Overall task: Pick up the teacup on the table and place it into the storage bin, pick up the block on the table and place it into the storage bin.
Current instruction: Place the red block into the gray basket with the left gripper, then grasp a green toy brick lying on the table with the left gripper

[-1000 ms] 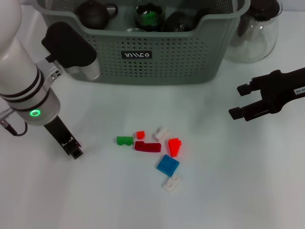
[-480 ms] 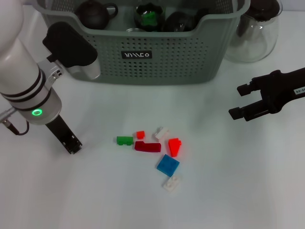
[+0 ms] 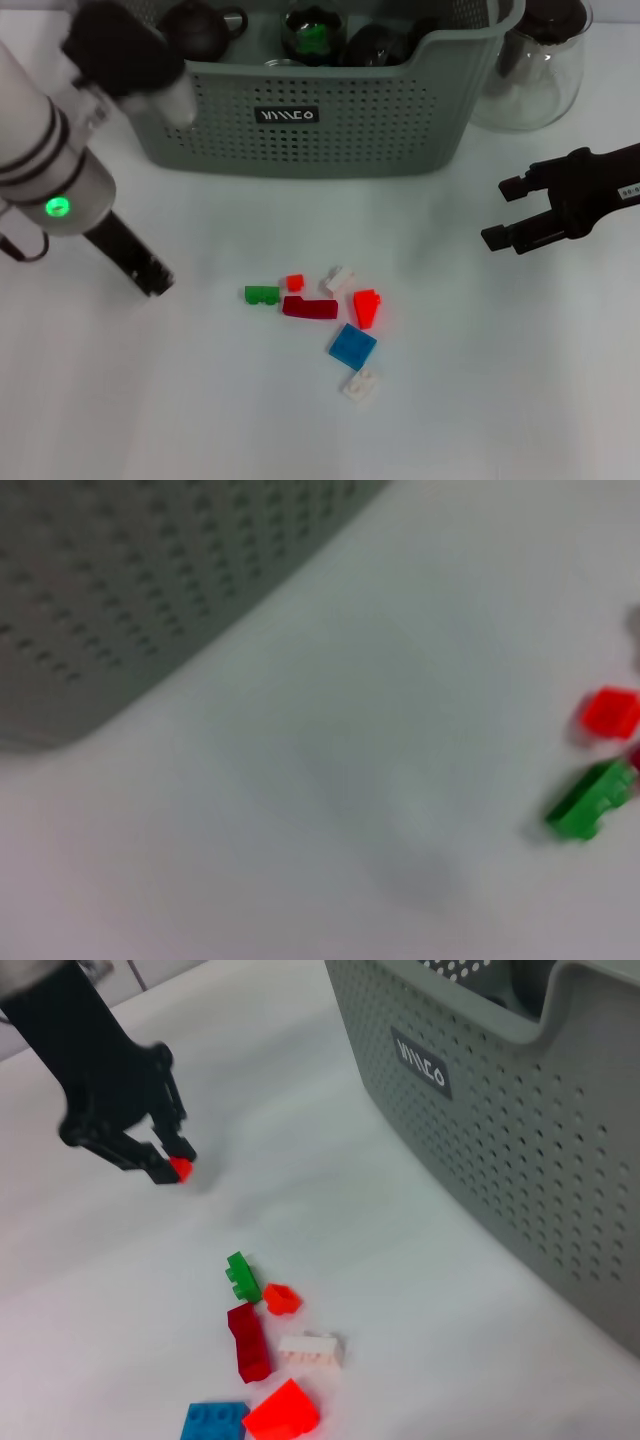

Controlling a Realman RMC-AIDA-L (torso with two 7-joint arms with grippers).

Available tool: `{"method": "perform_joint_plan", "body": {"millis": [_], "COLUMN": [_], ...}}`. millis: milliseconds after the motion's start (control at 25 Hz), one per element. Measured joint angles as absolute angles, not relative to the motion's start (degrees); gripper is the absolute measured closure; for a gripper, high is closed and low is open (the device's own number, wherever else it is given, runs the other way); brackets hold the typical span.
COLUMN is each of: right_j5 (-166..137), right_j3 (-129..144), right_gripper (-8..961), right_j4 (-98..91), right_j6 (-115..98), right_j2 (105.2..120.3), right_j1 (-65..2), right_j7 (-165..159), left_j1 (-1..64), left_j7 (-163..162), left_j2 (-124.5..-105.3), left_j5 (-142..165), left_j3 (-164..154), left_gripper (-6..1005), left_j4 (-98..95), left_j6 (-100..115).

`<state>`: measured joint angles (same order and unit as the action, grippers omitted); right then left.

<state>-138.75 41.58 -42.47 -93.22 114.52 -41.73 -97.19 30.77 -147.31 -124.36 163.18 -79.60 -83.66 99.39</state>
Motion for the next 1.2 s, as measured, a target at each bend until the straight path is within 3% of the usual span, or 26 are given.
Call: {"method": "perform_joint_plan", "body": {"millis": [200,400,560,760,880,1040,1200], "right_j5": [-138.64,-138.60,-138.59,-138.60,-138.60,-138.60,-138.60], "right_j3": [41.52,41.34,41.18,41.12,41.11,41.13,41.06], "right_gripper": [44,44,45,45,45,45,45], "right_j4": [-42.67,-42.67,-42.67,-42.75,-42.81,-42.89,-42.95], "right_j6": [-93.16,-93.09,-93.07,-93.25,-93.30,-93.31,-93.09], "right_j2": [114.52,114.52,114.53,114.60,114.66,114.71,114.71], "right_j1": [-41.61,-41.51,-41.49,-41.61,-41.81,-41.92,-41.97], "right_j7": [-97.30,-97.38,-97.45,-97.47,-97.49,-97.55,-97.56], "left_j1": [31.38,36.73,40.89,48.30,52.46,55.11,55.06], "left_j7": [-148.85,-146.07,-143.40,-143.12,-143.17,-142.85,-143.13], "left_j2": [-124.40,-123.37,-120.99,-116.72,-115.53,-115.99,-117.34], "left_j5": [150.10,119.61,111.46,119.70,126.07,132.79,135.66], "left_j3": [-71.09,-51.58,-48.06,-52.31,-53.24,-54.18,-56.05], "left_gripper": [788,776,767,755,748,739,525], "left_j4": [-93.06,-93.25,-89.35,-75.98,-66.15,-59.73,-60.22], "left_j6": [105.55,111.93,105.16,88.27,81.21,73.97,71.72]}}
